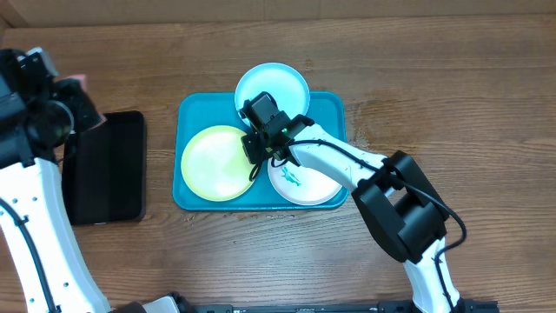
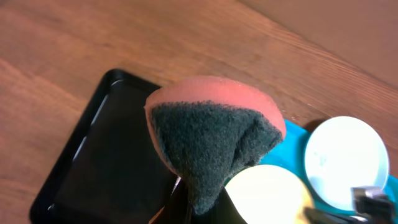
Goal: Clean dirty plates on tray and stack at the side
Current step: 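Lift the yellow plate by its rim with the right gripper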
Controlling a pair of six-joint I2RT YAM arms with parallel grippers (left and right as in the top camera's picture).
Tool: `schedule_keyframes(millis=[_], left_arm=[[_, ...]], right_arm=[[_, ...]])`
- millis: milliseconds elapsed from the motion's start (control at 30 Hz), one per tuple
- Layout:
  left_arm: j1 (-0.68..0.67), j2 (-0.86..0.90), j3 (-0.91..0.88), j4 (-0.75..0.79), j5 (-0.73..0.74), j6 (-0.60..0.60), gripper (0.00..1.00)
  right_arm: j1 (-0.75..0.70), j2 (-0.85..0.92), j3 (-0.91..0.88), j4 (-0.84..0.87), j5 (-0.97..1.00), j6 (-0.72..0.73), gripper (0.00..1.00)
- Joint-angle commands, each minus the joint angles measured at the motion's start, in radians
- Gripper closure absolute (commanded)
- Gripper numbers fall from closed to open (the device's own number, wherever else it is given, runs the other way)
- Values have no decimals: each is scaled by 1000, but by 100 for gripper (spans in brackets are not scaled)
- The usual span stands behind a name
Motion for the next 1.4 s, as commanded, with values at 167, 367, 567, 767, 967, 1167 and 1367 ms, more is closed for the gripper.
schedule_keyframes(millis=[167, 367, 567, 767, 967, 1167, 1367], left_arm=[[44, 78, -10, -1, 12, -48, 96], [44, 127, -12, -4, 20, -54, 96], [44, 170, -12, -13, 32, -67, 96], [44, 191, -12, -13, 46, -67, 96], [44, 196, -12, -13, 46, -67, 96], [43, 196, -12, -17, 46, -67, 96], [43, 196, -12, -17, 46, -67, 96]], right_arm=[[132, -227, 29, 23, 714, -358, 96], [227, -253, 29, 170, 1144, -792, 96], [282, -253, 29, 230, 1229, -970, 96], [317, -253, 29, 271, 1231, -999, 96], [334, -253, 29, 348, 1252, -1107, 96], [314, -253, 26, 248, 1187, -660, 96], [143, -254, 28, -82, 433, -302, 96]])
